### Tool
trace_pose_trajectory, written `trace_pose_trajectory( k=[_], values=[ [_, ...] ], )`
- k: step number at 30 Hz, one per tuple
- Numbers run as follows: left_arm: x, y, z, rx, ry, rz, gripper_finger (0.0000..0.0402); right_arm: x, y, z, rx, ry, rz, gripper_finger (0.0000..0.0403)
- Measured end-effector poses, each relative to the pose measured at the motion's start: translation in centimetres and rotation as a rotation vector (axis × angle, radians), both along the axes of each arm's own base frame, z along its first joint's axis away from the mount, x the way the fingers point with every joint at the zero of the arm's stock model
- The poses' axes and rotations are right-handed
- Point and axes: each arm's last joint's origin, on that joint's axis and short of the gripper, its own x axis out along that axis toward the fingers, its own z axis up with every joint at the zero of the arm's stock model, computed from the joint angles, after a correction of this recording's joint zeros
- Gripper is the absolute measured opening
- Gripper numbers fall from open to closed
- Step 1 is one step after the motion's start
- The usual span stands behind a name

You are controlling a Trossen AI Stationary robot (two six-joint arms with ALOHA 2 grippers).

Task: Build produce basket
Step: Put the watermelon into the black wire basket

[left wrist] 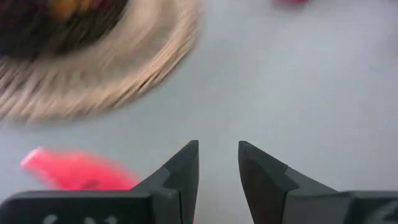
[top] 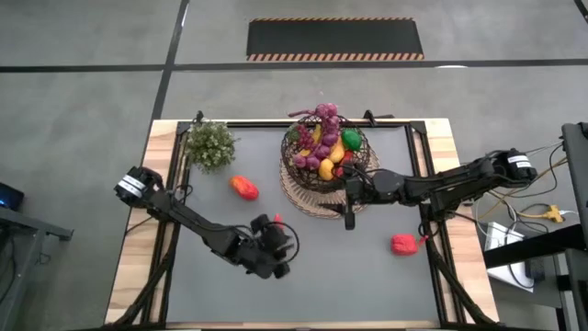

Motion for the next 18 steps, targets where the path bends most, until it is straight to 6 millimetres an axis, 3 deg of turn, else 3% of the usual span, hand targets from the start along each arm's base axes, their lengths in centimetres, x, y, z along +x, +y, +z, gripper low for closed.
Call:
trace_pose_trajectory(
  k=[4, 10, 15, 18],
  values=[
    [-1.0, 0.8, -2.0, 0.030, 0.152, 0.075, 0.0095, 0.2, 0.0, -0.6, 0.049, 0.039, -0.008, 0.0222],
    [-1.9, 1.8, -3.1, 0.063, 0.182, 0.099, 0.0095, 0.5, 0.0, -1.7, 0.101, 0.092, -0.020, 0.0221],
    [-2.0, 1.9, -2.3, 0.045, 0.178, 0.092, 0.0095, 0.6, 0.0, -2.1, 0.104, 0.113, -0.021, 0.0221],
    [-1.8, 1.8, -0.6, -0.027, 0.132, 0.090, 0.0096, 0.7, 0.1, -2.3, 0.101, 0.120, -0.022, 0.0221]
  ],
)
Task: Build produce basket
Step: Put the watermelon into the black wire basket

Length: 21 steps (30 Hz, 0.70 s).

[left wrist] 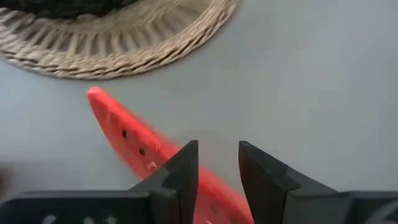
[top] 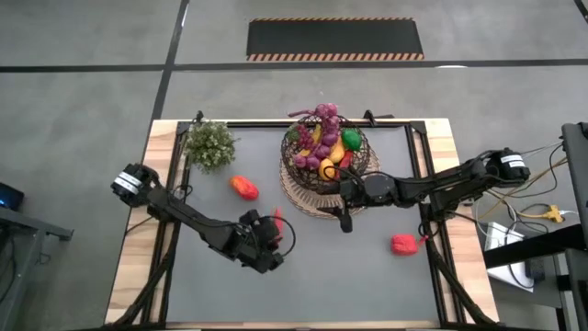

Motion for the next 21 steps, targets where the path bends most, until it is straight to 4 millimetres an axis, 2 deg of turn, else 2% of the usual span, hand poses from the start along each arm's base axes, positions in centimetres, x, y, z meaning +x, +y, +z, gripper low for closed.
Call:
trace_pose_trajectory(
  k=[3, 8, 15, 21],
  values=[
    [-0.2, 0.2, 1.6, -0.087, -0.054, 0.038, 0.0109, 0.1, 0.0, -0.2, -0.014, 0.007, 0.003, 0.0221],
    [-0.8, 1.8, 2.2, -0.207, -0.091, 0.223, 0.0157, 0.1, 0.0, -0.3, -0.021, 0.014, 0.006, 0.0221],
    [-0.3, 3.6, 0.1, -0.221, -0.045, 0.341, 0.0228, 0.0, 0.0, -0.5, -0.030, 0.032, 0.008, 0.0221],
    [0.0, 3.9, -0.6, -0.239, -0.014, 0.348, 0.0240, 0.0, 0.0, -0.7, -0.031, 0.056, 0.008, 0.0221]
  ],
)
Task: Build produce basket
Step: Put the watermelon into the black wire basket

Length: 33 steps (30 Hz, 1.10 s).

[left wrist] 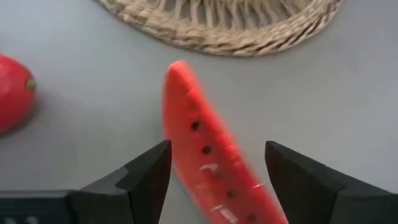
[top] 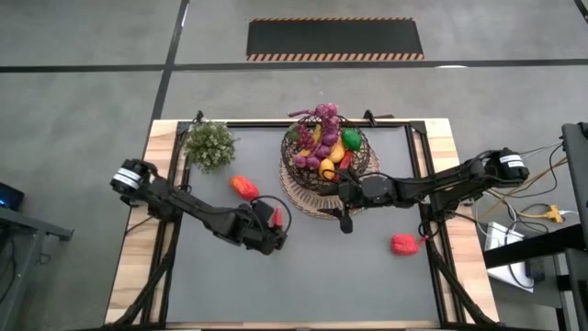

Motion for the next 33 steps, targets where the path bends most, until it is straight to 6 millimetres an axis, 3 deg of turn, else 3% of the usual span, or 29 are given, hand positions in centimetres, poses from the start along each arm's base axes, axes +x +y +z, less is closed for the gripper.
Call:
trace_pose_trajectory(
  k=[6, 10, 20, 25, 33],
  values=[
    [0.4, -0.2, -1.0, -0.009, 0.020, -0.007, 0.0235, 0.0, 0.0, 0.0, 0.000, -0.002, 0.000, 0.0221],
    [0.8, -0.3, -1.7, -0.008, 0.028, -0.006, 0.0205, 0.0, 0.0, 0.0, -0.001, -0.001, 0.000, 0.0221],
    [0.8, -0.4, -1.5, 0.033, 0.038, -0.043, 0.0023, 0.0, 0.0, 0.1, 0.011, -0.007, -0.004, 0.0221],
    [0.8, -1.2, -0.9, 0.142, -0.008, -0.104, 0.0028, 0.1, 0.0, 0.2, 0.068, -0.017, -0.014, 0.0231],
    [2.9, -3.4, 2.1, 0.430, -0.251, -0.382, 0.0025, 1.3, 1.2, 0.2, 0.045, -0.164, 0.078, 0.0294]
  ],
)
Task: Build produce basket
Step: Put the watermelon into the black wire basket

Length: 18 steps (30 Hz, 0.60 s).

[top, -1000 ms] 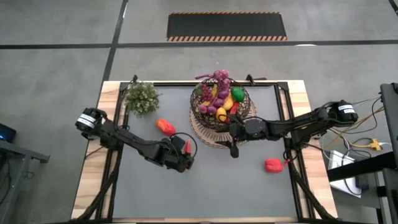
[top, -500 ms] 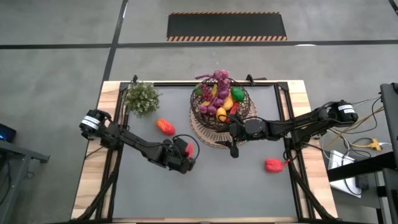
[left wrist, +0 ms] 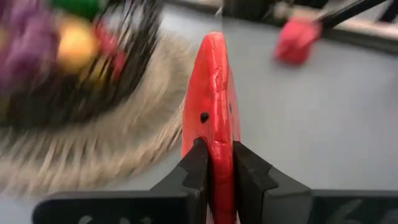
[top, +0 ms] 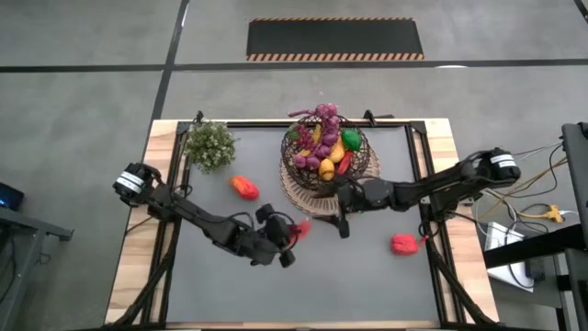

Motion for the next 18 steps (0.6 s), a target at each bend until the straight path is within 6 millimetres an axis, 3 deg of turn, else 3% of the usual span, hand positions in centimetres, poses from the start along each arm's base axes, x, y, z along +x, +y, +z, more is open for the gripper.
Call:
trace_pose_trajectory(
  k=[5, 11, 15, 18],
  values=[
    [0.8, -0.5, 1.6, 0.135, -0.104, -0.116, 0.0025, 0.9, 1.1, -0.4, -0.021, -0.119, 0.124, 0.0324],
    [1.0, -0.5, 2.0, 0.193, -0.124, -0.138, 0.0027, 1.3, 1.2, -0.7, -0.025, -0.131, 0.128, 0.0324],
    [1.1, -0.1, 2.0, 0.198, -0.123, -0.128, 0.0029, 1.3, 1.2, -0.7, -0.055, -0.133, 0.122, 0.0299],
    [1.2, 0.1, 2.0, 0.197, -0.125, -0.120, 0.0029, 1.3, 1.2, -0.7, -0.059, -0.132, 0.123, 0.0259]
  ],
)
